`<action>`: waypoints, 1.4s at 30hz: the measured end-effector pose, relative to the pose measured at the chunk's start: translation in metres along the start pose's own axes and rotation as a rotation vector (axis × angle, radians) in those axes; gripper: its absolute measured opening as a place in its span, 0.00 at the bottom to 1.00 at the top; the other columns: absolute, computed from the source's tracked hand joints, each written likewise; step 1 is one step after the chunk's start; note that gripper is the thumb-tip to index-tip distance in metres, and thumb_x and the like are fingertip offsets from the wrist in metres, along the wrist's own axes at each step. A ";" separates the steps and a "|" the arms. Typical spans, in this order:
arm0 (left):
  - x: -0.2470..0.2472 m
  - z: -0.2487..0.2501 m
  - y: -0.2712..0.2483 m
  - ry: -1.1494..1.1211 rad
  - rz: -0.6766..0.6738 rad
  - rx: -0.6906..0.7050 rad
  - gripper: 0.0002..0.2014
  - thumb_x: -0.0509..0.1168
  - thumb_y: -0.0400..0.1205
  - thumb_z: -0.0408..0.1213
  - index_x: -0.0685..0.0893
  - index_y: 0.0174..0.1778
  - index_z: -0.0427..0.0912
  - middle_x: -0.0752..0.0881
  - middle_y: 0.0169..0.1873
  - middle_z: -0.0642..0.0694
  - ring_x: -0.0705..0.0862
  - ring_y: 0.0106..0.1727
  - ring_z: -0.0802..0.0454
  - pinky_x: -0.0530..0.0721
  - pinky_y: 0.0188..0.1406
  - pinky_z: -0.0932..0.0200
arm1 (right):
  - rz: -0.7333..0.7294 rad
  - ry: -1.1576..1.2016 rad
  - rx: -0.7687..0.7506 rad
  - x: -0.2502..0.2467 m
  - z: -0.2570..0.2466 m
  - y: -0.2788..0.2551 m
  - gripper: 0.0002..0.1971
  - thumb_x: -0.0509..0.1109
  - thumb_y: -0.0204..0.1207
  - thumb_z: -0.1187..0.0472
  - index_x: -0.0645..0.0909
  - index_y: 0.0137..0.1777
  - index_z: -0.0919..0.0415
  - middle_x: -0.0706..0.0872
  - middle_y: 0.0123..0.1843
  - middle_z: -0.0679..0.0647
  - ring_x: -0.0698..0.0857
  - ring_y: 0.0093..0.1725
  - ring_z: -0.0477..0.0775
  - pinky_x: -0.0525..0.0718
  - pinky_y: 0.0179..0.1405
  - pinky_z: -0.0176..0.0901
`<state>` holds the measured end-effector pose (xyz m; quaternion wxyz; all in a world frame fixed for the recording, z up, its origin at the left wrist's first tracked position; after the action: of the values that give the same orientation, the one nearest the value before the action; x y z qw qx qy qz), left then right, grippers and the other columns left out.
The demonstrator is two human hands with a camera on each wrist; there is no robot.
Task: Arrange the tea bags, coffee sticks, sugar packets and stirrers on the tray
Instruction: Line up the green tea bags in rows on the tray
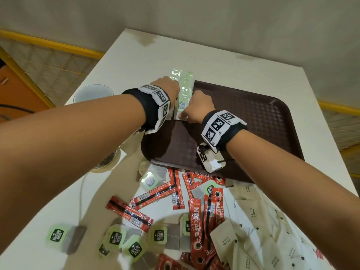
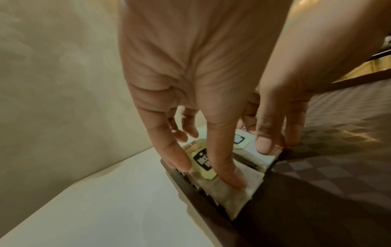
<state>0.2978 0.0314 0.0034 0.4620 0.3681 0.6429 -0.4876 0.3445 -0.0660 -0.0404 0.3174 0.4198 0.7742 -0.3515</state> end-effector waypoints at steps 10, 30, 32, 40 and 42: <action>-0.016 0.006 -0.015 0.065 -0.008 0.037 0.20 0.69 0.78 0.23 0.77 0.66 0.29 0.71 0.31 0.41 0.76 0.37 0.45 0.65 0.23 0.60 | -0.008 -0.012 -0.034 -0.006 -0.003 -0.010 0.09 0.77 0.66 0.66 0.79 0.39 0.64 0.86 0.43 0.60 0.87 0.39 0.56 0.81 0.25 0.41; 0.089 -0.017 -0.274 -0.263 -0.196 0.253 0.15 0.71 0.74 0.58 0.82 0.43 0.49 0.83 0.36 0.52 0.82 0.37 0.53 0.79 0.35 0.58 | -0.483 -0.536 -0.600 0.043 0.014 -0.241 0.10 0.76 0.72 0.58 0.79 0.47 0.59 0.82 0.44 0.52 0.81 0.42 0.53 0.83 0.40 0.48; 0.104 -0.007 -0.276 -0.265 -0.209 0.239 0.18 0.72 0.72 0.58 0.76 0.38 0.48 0.79 0.33 0.52 0.79 0.35 0.52 0.75 0.32 0.57 | -0.438 -0.558 -0.606 0.052 0.015 -0.245 0.07 0.73 0.72 0.64 0.77 0.46 0.58 0.80 0.43 0.52 0.78 0.41 0.52 0.80 0.37 0.44; 0.107 0.001 -0.274 -0.243 -0.118 0.270 0.10 0.66 0.79 0.36 0.71 0.37 0.49 0.75 0.33 0.51 0.75 0.34 0.50 0.71 0.33 0.60 | -0.505 -0.292 -0.396 0.052 0.022 -0.239 0.10 0.76 0.69 0.71 0.79 0.40 0.57 0.82 0.38 0.50 0.86 0.36 0.55 0.87 0.34 0.50; 0.099 -0.002 -0.272 -0.286 -0.134 0.272 0.08 0.69 0.77 0.37 0.75 0.38 0.48 0.74 0.30 0.53 0.75 0.33 0.52 0.69 0.29 0.61 | -0.511 -0.204 -0.389 0.040 0.019 -0.237 0.09 0.77 0.71 0.69 0.81 0.38 0.58 0.81 0.35 0.48 0.82 0.32 0.47 0.80 0.31 0.38</action>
<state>0.0156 -0.0331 -0.0125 0.4611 0.3105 0.5219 -0.6469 0.1238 -0.1591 -0.0169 0.3689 0.1063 0.8714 -0.3054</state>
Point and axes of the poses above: each hand's wrist, its own y-axis towards the middle knuckle, its own x-axis out of the palm, z = x × y, the point moved 1 cm from there along y, towards the middle knuckle
